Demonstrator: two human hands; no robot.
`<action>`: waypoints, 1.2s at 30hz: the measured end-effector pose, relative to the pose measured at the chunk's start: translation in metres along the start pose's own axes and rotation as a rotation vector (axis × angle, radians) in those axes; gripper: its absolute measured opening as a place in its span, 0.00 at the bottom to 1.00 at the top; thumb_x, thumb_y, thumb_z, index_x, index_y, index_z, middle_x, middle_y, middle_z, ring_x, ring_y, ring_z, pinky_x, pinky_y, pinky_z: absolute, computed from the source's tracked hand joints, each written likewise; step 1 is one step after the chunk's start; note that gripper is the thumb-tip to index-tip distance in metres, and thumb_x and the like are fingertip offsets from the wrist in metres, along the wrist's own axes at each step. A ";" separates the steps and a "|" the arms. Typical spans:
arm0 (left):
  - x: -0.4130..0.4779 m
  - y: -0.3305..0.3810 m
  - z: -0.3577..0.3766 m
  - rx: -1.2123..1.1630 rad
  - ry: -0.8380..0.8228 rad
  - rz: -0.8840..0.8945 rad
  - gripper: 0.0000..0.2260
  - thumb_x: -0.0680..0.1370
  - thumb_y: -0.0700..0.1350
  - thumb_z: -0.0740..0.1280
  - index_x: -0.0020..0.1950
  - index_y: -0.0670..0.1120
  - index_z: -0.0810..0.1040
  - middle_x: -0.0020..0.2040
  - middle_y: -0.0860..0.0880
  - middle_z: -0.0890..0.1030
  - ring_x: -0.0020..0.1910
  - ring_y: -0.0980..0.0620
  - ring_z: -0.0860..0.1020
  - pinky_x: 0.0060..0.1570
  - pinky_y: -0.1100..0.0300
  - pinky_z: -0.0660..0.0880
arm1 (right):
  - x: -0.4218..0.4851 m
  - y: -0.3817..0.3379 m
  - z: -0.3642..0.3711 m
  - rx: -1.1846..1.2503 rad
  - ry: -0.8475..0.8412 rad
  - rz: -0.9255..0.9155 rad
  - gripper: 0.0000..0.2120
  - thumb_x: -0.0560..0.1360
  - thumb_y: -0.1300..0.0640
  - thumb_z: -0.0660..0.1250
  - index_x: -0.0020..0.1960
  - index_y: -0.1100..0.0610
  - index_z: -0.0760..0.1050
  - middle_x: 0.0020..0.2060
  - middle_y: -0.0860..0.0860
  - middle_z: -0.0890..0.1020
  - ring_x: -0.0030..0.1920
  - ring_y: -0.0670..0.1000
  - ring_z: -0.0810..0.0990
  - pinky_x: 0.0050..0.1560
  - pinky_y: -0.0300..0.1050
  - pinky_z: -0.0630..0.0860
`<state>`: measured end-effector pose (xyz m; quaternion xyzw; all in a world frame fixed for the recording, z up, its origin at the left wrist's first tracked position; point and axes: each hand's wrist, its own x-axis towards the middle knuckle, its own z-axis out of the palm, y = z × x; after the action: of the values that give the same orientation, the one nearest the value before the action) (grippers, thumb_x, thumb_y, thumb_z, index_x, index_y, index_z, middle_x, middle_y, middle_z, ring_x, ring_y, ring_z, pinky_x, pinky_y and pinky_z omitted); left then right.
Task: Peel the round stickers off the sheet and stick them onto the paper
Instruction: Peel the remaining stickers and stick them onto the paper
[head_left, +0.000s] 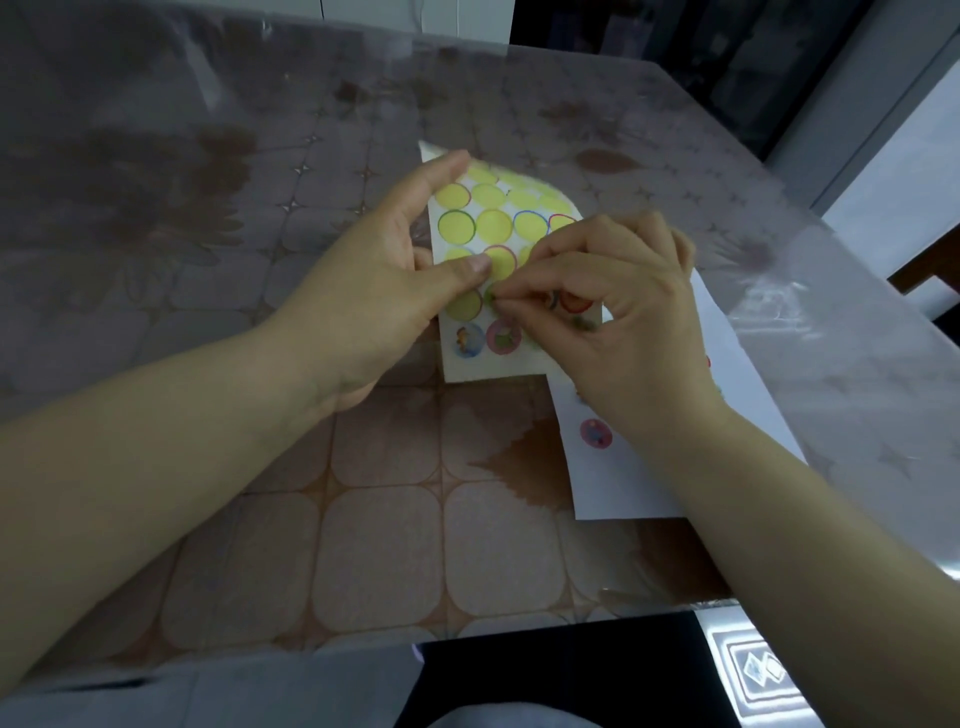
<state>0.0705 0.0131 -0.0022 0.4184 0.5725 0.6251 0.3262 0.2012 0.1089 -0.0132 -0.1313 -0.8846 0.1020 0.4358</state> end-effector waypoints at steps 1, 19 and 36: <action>-0.001 -0.001 0.000 0.025 -0.022 0.020 0.28 0.76 0.36 0.65 0.71 0.56 0.62 0.41 0.55 0.82 0.38 0.60 0.81 0.44 0.68 0.76 | 0.000 0.000 -0.002 0.029 -0.025 0.041 0.03 0.70 0.51 0.70 0.41 0.48 0.82 0.40 0.39 0.76 0.46 0.47 0.72 0.53 0.44 0.61; -0.001 -0.009 0.000 0.065 -0.173 0.029 0.34 0.74 0.30 0.65 0.68 0.63 0.62 0.51 0.51 0.83 0.52 0.53 0.81 0.47 0.58 0.80 | -0.023 0.013 -0.087 0.253 -0.627 0.838 0.02 0.66 0.52 0.73 0.35 0.50 0.82 0.29 0.43 0.81 0.33 0.39 0.74 0.36 0.32 0.66; -0.003 -0.008 -0.001 0.087 -0.188 0.027 0.34 0.75 0.29 0.63 0.70 0.63 0.61 0.52 0.53 0.82 0.53 0.53 0.81 0.47 0.58 0.79 | -0.041 0.010 -0.071 0.227 -0.494 0.846 0.05 0.65 0.58 0.76 0.33 0.53 0.81 0.25 0.38 0.78 0.28 0.34 0.72 0.28 0.24 0.65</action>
<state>0.0706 0.0114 -0.0108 0.4964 0.5604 0.5621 0.3515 0.2833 0.1097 -0.0039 -0.4022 -0.8138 0.3935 0.1454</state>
